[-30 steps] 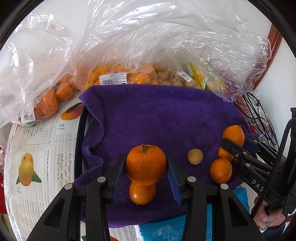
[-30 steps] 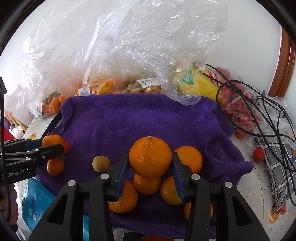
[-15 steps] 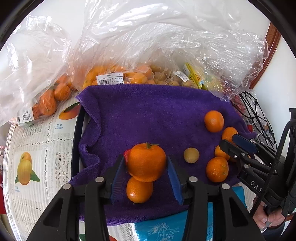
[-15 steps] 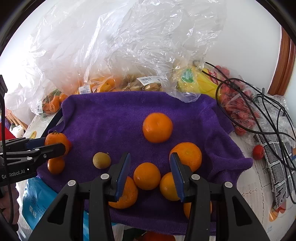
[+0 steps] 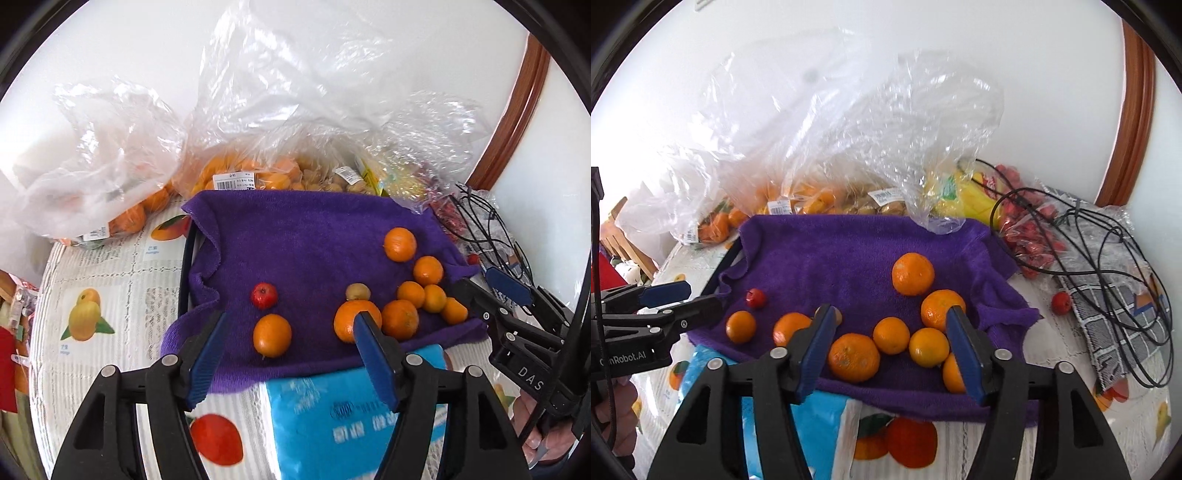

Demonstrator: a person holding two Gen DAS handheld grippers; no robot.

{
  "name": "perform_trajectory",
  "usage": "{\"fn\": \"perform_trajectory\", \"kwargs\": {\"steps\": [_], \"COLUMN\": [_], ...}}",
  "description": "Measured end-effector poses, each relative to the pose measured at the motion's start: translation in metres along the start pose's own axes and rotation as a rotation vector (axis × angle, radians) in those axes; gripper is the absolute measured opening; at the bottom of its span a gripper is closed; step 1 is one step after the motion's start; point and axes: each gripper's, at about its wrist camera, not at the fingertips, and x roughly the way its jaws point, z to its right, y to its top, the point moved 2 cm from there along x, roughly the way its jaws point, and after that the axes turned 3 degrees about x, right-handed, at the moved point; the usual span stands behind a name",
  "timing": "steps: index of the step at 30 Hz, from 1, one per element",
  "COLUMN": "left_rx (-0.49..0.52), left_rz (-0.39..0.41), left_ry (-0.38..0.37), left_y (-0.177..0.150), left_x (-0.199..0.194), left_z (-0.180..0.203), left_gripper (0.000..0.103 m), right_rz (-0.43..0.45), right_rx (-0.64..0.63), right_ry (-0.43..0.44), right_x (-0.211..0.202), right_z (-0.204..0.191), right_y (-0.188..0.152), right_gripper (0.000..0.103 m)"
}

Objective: Organize fruits

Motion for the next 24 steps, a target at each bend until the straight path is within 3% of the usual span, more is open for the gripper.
{"fn": "perform_trajectory", "kwargs": {"steps": [3,9,19,24], "left_rx": [0.007,0.027,0.057,0.060], "left_rz": [0.025,0.087,0.159,0.208], "left_ry": [0.003,0.028,0.065,0.078], "left_y": [-0.010,-0.034,-0.081,-0.103], "left_x": [-0.025,-0.075,-0.129,-0.154], "left_z": [0.007,0.023,0.058,0.070], "left_gripper": [0.072,0.080,0.090,0.094], "right_rz": [0.018,0.055,0.066,0.131], "right_rx": [0.008,0.001,0.019,0.012], "right_ry": [0.001,-0.029,-0.043,-0.047], "right_x": [-0.026,-0.079,-0.148,-0.179], "right_z": [-0.003,-0.001,0.010,0.015], "right_y": [-0.003,-0.017,-0.051,-0.072], "right_gripper": [0.077,0.089,0.090,0.094]}}
